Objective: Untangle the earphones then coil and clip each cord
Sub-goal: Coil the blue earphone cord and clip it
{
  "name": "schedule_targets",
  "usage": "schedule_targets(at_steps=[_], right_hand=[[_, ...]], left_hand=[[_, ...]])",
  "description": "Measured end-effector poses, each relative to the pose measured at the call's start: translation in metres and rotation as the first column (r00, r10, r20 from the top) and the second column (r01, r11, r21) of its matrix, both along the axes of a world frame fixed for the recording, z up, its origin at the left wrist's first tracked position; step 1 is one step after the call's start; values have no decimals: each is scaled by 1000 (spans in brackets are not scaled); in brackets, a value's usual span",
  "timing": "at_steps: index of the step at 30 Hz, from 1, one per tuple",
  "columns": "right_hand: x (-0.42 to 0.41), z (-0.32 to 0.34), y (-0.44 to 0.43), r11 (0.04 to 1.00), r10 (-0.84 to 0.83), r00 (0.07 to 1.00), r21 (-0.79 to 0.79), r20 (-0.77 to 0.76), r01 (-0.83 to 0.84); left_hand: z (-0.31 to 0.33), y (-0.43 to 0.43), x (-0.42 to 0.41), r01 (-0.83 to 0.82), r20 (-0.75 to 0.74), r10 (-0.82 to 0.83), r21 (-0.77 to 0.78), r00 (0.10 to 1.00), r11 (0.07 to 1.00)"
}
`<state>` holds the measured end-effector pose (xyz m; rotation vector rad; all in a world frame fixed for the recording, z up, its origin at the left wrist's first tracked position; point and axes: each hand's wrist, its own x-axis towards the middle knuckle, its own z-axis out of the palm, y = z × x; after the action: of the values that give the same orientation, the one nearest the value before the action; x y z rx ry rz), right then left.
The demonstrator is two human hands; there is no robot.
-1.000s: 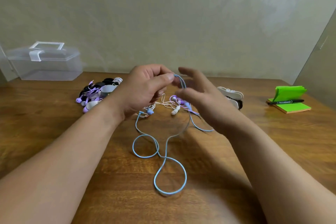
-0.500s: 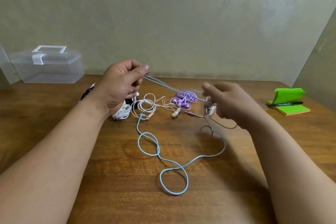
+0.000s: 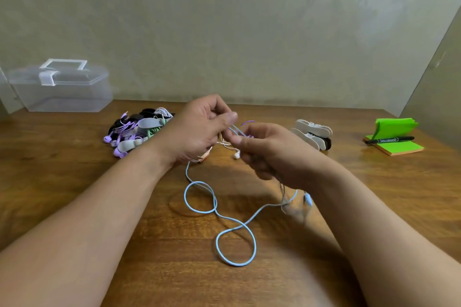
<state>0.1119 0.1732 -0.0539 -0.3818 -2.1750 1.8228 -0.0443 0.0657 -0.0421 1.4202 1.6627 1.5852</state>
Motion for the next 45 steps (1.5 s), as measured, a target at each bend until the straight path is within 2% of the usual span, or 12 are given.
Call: schedule_targets(at_steps=[4, 8, 10, 14, 17, 22, 27, 32, 35, 40, 45], right_hand=[[7, 3, 18, 986, -165, 983, -21, -78, 163], [7, 5, 22, 959, -279, 951, 21, -134, 284], [9, 6, 23, 954, -291, 948, 36, -128, 298], [12, 9, 22, 913, -304, 941, 238, -148, 333], [12, 10, 18, 889, -314, 929, 281, -198, 360], [14, 11, 24, 864, -375, 888, 247, -267, 439], [16, 12, 28, 871, -374, 880, 214, -294, 442], [14, 4, 30, 952, -281, 936, 59, -213, 299], [9, -4, 25, 979, -184, 971, 60, -152, 195], [-1, -11, 15, 972, -169, 983, 153, -76, 179], [-8, -14, 13, 979, -204, 976, -16, -73, 204]], left_hand=[[0, -2, -14, -36, 21, 37, -36, 999, 999], [-2, -6, -8, 123, 130, -109, -107, 985, 987], [-2, -7, -6, 149, 166, -126, -131, 978, 980], [-1, -8, -1, 184, 166, -144, -256, 975, 949], [-1, -9, 5, 245, 123, -217, -316, 968, 916], [-4, -7, 14, 348, 232, -295, -240, 927, 906], [-8, -4, 16, 344, 218, -307, -160, 927, 925], [-6, -2, 21, 382, 330, -356, -15, 874, 924], [-5, 1, 21, 319, 352, -314, 45, 882, 947], [-5, 3, 13, 145, 351, -154, 53, 924, 988], [-5, 3, 14, 130, 329, -131, 23, 935, 991]])
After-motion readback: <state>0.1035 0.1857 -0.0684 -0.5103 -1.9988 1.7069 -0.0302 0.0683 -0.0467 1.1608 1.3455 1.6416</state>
